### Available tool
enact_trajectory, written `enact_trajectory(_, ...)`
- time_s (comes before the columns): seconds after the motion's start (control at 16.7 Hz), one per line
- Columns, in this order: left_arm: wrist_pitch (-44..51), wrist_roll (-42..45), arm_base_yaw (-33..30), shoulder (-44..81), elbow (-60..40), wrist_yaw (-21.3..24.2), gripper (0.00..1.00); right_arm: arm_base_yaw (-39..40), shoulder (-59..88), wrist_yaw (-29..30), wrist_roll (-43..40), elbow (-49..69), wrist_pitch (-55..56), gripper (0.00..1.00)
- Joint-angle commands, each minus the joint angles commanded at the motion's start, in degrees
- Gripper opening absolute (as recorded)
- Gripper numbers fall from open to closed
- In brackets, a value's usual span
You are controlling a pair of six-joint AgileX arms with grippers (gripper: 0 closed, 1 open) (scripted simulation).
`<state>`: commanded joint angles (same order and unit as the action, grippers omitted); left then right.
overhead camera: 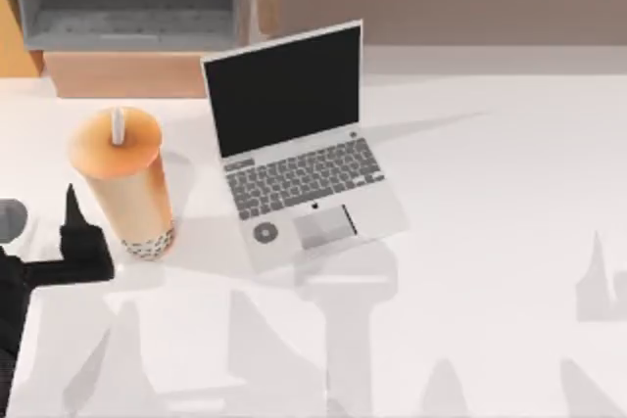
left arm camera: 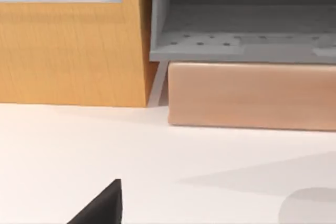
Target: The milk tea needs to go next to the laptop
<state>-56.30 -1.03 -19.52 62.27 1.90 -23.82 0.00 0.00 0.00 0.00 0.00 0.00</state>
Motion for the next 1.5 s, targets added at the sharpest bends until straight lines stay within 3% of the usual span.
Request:
enact_trajectory(0.42,-29.22,-2.36,-16.97,30.02,0.67,-12.66,1.0,0.0,0.0,0.0,0.0,0.0,0.0,1.0)
enact_trajectory(0.72,-37.19,-3.45,-23.69,35.51,0.74,-16.7,1.0,0.0,0.0,0.0,0.0,0.0,0.0,1.0)
enact_trajectory(1.14,-36.81,-3.26,-22.59,36.16,-0.41,-15.65,1.0,0.0,0.0,0.0,0.0,0.0,0.0,1.0)
enact_trajectory(1.5,-34.29,-1.8,-11.24,44.28,-12.05,-4.14,1.0,0.0,0.0,0.0,0.0,0.0,0.0,1.0)
